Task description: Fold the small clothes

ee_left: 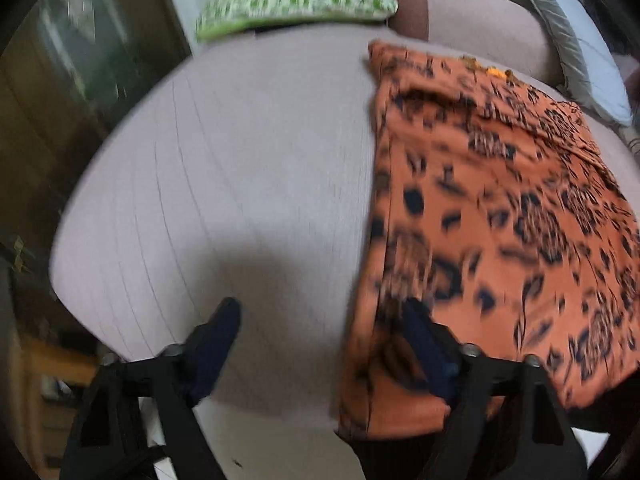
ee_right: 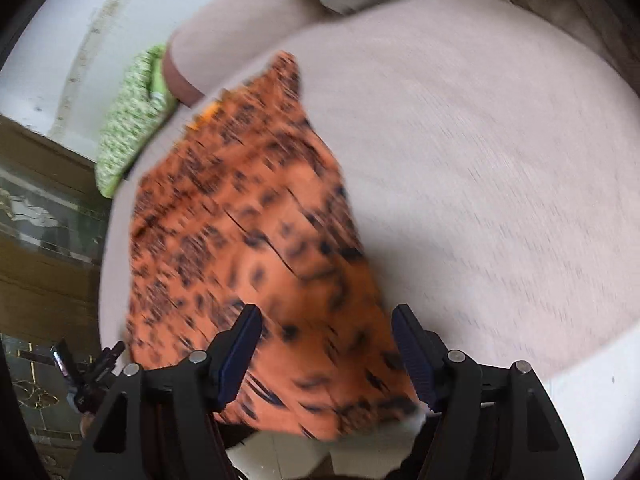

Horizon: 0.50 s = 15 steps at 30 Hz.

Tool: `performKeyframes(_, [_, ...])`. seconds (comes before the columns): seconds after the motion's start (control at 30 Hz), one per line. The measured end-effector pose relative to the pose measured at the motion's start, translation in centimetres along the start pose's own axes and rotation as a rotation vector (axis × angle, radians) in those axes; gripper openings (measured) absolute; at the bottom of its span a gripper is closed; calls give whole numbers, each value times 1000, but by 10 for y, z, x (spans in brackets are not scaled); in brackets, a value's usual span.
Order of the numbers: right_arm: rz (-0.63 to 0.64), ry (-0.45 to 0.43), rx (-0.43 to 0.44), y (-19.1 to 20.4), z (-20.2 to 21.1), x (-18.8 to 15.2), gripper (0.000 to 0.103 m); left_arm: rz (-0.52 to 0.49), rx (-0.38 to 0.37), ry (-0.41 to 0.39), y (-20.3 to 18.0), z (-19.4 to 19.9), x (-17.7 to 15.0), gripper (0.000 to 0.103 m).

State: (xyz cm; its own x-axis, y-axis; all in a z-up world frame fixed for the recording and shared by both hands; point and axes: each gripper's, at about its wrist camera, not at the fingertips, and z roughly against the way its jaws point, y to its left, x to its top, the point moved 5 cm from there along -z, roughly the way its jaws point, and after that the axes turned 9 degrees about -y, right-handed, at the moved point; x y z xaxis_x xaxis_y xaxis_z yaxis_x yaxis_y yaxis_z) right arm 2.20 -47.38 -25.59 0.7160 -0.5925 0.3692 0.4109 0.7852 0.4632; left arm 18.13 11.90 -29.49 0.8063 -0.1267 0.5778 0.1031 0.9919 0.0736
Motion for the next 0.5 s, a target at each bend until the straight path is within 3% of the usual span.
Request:
performKeyframes(0.03, [-11, 13, -9, -7, -2, -7, 71, 20, -20, 24, 2, -2, -8, 59])
performKeyframes(0.1, [-36, 26, -10, -18, -6, -18, 71, 54, -62, 44, 4, -3, -18, 53])
performKeyframes(0.27, [-81, 44, -49, -35, -31, -35, 72, 96, -125, 34, 3, 2, -24, 51])
performKeyframes(0.33, [-22, 23, -68, -27, -30, -39, 72, 103, -155, 38, -2, 2, -25, 52])
performKeyframes(0.4, [49, 41, -52, -14, -31, -47, 63, 95, -187, 59, -9, -3, -26, 52])
performKeyframes(0.5, [96, 53, -38, -3, -32, -52, 39, 68, -181, 54, -17, -9, -26, 52])
